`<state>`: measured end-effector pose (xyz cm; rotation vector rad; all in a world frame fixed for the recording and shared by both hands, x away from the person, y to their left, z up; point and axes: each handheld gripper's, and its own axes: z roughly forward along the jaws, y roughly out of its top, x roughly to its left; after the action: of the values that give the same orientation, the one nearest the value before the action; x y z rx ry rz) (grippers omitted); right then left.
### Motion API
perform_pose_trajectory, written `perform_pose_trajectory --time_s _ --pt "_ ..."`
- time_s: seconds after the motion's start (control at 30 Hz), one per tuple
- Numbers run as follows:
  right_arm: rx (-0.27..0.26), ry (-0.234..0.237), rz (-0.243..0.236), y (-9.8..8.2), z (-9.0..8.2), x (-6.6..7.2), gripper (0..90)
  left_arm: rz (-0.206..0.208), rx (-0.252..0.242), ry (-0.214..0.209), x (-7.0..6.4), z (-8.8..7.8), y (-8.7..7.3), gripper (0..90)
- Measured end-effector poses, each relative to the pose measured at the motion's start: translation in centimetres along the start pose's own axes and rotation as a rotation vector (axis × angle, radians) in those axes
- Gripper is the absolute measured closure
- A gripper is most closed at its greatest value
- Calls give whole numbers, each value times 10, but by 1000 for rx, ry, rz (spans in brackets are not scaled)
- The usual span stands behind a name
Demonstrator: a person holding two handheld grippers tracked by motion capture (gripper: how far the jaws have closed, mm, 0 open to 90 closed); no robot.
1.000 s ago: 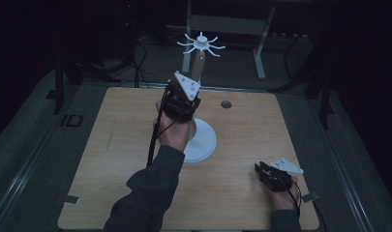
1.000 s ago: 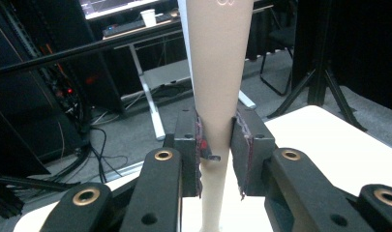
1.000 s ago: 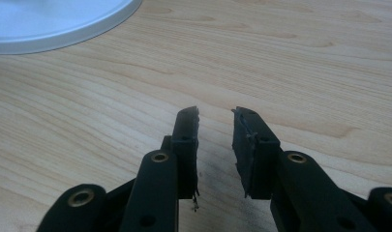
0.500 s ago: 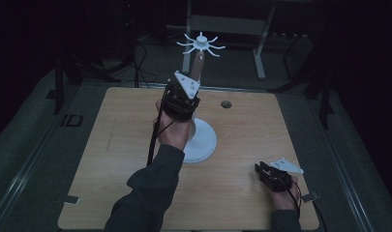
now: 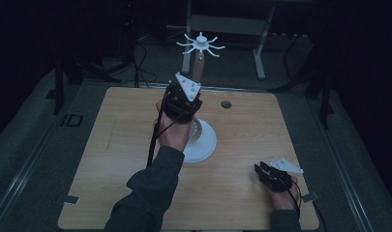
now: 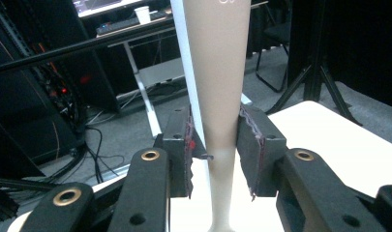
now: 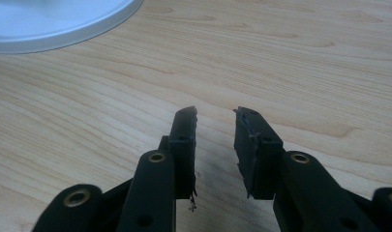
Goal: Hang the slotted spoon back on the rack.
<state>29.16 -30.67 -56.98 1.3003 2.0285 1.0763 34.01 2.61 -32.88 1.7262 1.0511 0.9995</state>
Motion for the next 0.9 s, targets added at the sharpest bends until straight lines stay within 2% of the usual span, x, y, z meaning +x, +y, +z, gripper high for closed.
perform_pose_trajectory --time_s 0.23,0.67,0.9 --pt "3 2 -2 0 0 0 681 2 1 -16 1 -1 -3 607" --pt "6 4 -2 0 1 1 660 -12 -41 -49 0 -10 0 525" --pt "8 1 0 -1 1 1 649 -17 -28 -66 4 -11 -1 485"
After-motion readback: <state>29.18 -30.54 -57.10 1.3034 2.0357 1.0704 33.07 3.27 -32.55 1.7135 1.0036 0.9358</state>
